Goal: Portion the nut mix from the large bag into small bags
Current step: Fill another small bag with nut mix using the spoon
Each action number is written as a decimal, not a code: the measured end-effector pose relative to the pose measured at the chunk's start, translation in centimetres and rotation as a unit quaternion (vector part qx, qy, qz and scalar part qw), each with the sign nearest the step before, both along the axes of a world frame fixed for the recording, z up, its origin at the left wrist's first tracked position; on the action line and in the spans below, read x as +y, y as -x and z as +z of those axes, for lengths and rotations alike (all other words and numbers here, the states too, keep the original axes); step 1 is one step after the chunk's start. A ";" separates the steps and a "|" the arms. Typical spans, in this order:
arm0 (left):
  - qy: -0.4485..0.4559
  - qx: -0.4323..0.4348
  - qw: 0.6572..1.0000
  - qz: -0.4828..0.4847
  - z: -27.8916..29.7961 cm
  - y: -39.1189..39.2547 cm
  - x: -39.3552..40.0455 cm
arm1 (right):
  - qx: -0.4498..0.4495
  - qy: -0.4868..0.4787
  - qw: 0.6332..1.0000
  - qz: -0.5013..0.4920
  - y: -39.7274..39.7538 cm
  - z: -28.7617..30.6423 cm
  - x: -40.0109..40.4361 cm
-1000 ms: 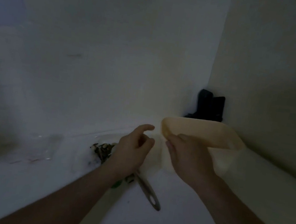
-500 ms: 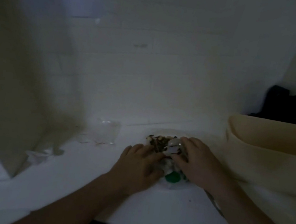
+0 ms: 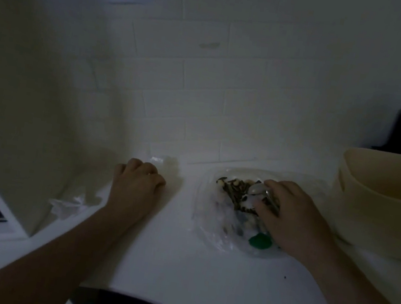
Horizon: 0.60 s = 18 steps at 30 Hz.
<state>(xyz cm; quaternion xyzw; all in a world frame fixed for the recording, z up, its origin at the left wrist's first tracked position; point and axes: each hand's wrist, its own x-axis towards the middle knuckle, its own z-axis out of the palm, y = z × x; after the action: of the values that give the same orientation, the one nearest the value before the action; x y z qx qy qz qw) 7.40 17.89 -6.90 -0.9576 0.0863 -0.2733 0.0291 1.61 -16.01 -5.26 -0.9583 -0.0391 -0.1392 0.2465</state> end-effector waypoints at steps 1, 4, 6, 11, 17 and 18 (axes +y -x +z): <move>-0.004 -0.022 1.000 -0.011 0.0 0.1 0.0 | -0.002 0.000 1.000 0.002 0.0 0.0 0.1; 0.014 -0.112 0.993 -0.033 1.1 0.1 -0.6 | -0.019 -0.002 1.000 -0.005 0.0 0.1 -0.2; 0.048 -0.171 0.983 -0.053 3.3 0.7 -2.4 | -0.050 -0.006 0.999 -0.011 0.0 0.3 -0.3; 0.099 -0.152 0.967 -0.178 6.4 2.4 -10.6 | -0.141 -0.013 0.990 0.016 0.3 0.5 -0.1; 0.202 -0.057 0.933 -0.293 3.6 3.7 -16.5 | -0.033 -0.344 0.931 0.117 1.6 1.8 1.9; 0.227 -0.043 0.924 -0.304 3.5 3.9 -16.7 | -0.023 -0.397 0.910 0.119 1.6 1.9 2.0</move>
<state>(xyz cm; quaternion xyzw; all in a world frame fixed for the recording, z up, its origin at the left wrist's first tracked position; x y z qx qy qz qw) 3.52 1.20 -3.44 -0.8539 0.3073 -0.3224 -0.2693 -0.03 -14.03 -3.32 -0.7661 -0.0997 -0.1351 0.6204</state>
